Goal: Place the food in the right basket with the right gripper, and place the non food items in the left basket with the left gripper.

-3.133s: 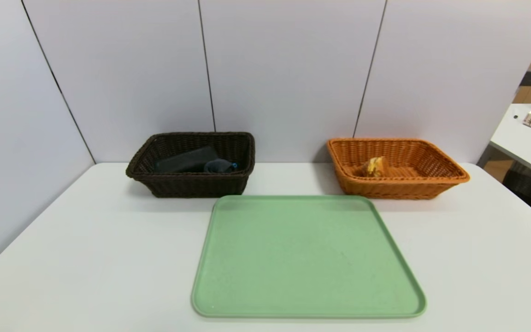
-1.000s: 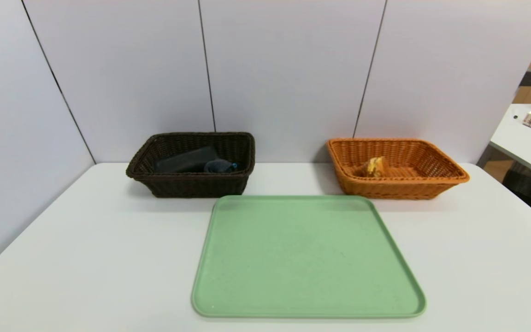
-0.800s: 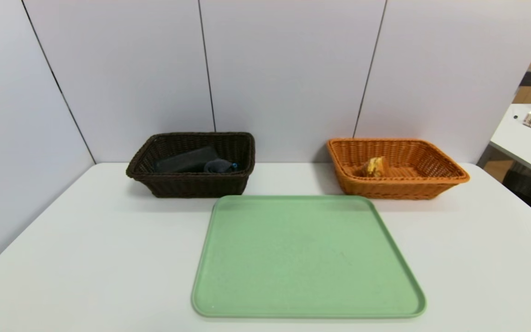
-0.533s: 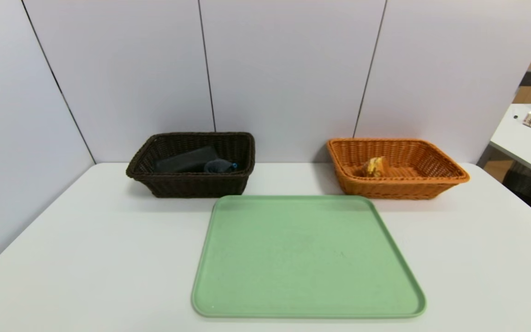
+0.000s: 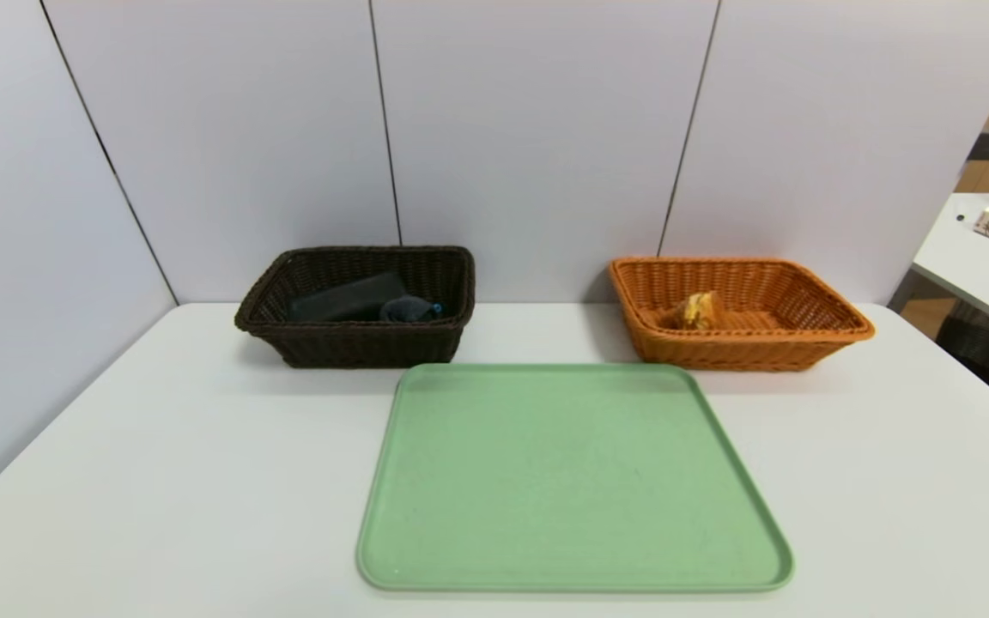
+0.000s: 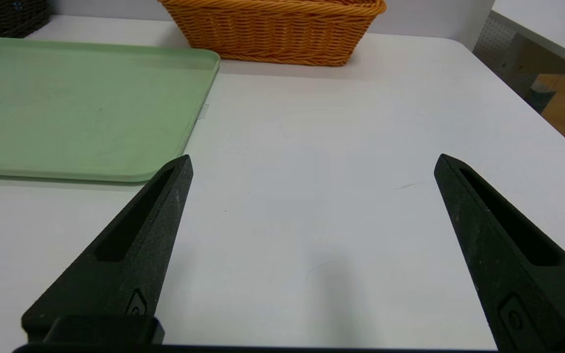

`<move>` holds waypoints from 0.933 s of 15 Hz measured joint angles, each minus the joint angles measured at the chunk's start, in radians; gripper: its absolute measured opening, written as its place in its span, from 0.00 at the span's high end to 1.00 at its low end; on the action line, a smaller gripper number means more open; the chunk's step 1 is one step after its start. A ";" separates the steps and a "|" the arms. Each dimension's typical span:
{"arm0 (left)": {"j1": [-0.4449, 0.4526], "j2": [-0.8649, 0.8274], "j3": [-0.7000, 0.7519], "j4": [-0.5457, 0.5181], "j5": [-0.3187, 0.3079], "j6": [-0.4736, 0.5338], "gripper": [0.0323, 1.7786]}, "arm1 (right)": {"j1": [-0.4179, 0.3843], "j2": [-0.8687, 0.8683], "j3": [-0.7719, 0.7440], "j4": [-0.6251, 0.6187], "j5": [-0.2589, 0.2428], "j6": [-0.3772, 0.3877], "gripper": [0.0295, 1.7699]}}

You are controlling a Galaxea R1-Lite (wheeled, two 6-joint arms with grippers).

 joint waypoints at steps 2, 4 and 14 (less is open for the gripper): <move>0.000 0.000 0.000 0.001 0.012 0.001 0.05 | 0.000 0.000 0.000 0.000 0.007 0.000 0.04; 0.000 0.000 0.000 0.001 0.013 -0.004 0.05 | 0.000 0.000 -0.001 0.000 0.010 0.000 0.04; 0.000 0.000 0.000 -0.002 0.026 -0.073 0.05 | 0.000 0.000 -0.001 -0.002 0.004 0.017 0.04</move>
